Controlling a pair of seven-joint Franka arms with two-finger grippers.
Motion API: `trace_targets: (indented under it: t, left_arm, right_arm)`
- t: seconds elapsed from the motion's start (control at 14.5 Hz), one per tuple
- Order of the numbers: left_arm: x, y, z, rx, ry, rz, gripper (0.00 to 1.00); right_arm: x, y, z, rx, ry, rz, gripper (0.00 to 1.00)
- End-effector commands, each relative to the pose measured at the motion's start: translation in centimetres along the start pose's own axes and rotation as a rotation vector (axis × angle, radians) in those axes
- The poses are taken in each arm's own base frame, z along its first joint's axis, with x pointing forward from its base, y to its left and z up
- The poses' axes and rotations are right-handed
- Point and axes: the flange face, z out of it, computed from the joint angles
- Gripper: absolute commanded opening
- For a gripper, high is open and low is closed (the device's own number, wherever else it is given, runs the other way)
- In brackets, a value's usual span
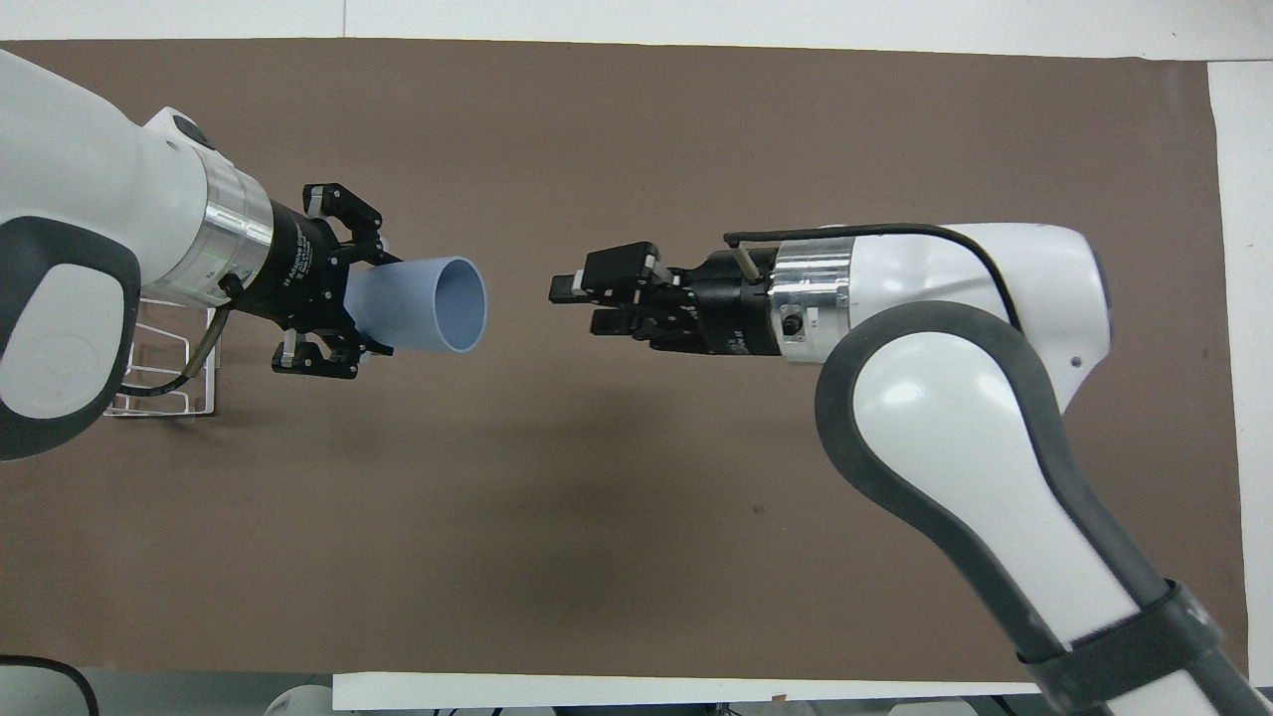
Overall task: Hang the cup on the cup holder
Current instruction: 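Carry the cup with the left gripper to the rack while the right gripper withdraws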
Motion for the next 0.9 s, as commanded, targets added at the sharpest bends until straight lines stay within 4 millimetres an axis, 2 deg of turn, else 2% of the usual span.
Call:
trace_targets:
  t: [0.0,0.14,0.28,0.34,0.48,0.55,0.62,0.69,0.83]
  left_arm:
    - [3.8,0.0,-0.4,-0.034,0.126,0.016,0.00]
    - [6.0,0.8,0.5,-0.019,0.319,0.057,0.00]
    - [7.0,1.8,2.0,0.008,0.542,0.116,0.00]
    - [6.5,2.1,2.7,0.019,0.655,0.163,0.00]
    - [6.6,2.6,3.3,0.028,0.886,0.189,0.00]
    - [6.1,2.7,4.5,0.039,0.992,0.188,0.00]
    - [5.9,2.9,5.8,0.044,1.110,0.163,0.00]
    - [6.2,3.6,7.3,0.027,1.229,0.126,0.00]
    - [7.4,4.5,9.7,0.017,1.403,0.057,0.00]
  right_arm:
    - [0.3,-0.1,-4.7,-0.145,0.070,-0.126,0.99]
    - [1.2,1.4,-7.3,-0.298,0.077,-0.189,0.99]
    - [2.3,3.7,-11.0,-0.506,0.088,-0.257,0.99]
    - [2.8,4.9,-13.6,-0.619,0.090,-0.286,0.99]
    - [3.3,6.8,-18.7,-0.771,0.034,-0.344,0.99]
    - [3.5,7.7,-21.5,-0.818,0.002,-0.324,0.99]
    - [3.2,7.4,-24.6,-0.863,-0.012,-0.291,0.99]
    - [3.2,6.1,-27.1,-0.938,-0.010,-0.289,0.99]
    - [4.4,3.8,-30.5,-1.022,-0.039,-0.250,0.99]
